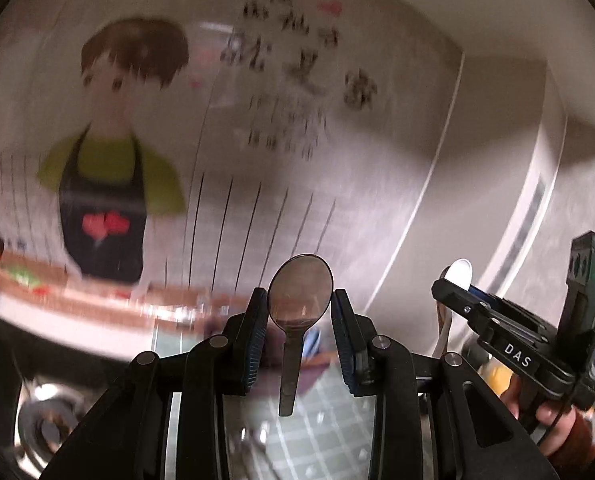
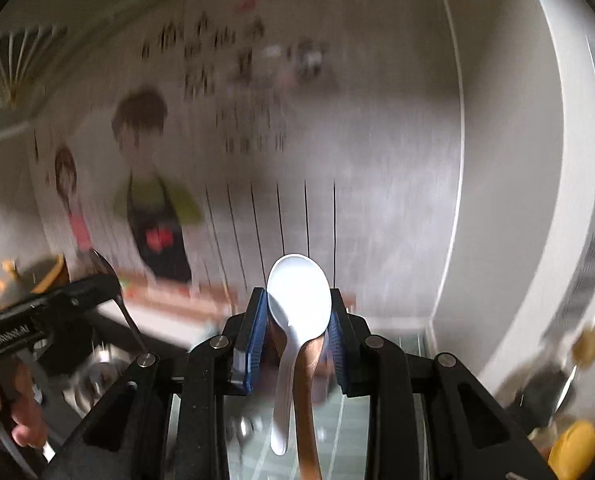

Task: Organize utensils
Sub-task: 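Lift both spoons and carry them above the purple holder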

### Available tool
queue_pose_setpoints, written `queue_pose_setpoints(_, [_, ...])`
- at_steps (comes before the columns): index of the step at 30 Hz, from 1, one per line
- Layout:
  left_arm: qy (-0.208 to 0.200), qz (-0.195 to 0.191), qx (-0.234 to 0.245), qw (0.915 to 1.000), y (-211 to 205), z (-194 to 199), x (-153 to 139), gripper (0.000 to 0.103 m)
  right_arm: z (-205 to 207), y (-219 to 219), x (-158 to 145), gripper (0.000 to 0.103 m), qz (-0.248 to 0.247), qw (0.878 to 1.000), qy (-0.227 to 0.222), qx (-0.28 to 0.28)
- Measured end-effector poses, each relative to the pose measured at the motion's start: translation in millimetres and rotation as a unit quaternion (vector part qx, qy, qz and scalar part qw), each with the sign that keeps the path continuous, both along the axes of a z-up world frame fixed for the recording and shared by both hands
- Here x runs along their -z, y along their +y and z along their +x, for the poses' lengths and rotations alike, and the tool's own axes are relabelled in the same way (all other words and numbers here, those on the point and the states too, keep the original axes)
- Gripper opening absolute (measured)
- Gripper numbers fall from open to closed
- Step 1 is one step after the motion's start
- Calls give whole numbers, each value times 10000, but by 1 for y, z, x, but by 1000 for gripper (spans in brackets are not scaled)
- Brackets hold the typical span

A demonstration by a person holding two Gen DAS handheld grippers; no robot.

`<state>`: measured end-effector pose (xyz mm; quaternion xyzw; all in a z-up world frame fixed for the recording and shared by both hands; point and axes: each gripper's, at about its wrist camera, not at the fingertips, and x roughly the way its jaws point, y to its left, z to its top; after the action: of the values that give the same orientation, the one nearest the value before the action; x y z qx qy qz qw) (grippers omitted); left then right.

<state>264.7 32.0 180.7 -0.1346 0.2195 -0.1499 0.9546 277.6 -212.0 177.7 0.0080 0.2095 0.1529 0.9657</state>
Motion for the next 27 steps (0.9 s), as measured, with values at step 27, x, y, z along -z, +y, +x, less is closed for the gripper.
queue_pose_setpoints(27, [921, 7, -141, 9957, -1, 150, 119, 33, 142, 71, 107, 27, -125, 9980, 523, 325])
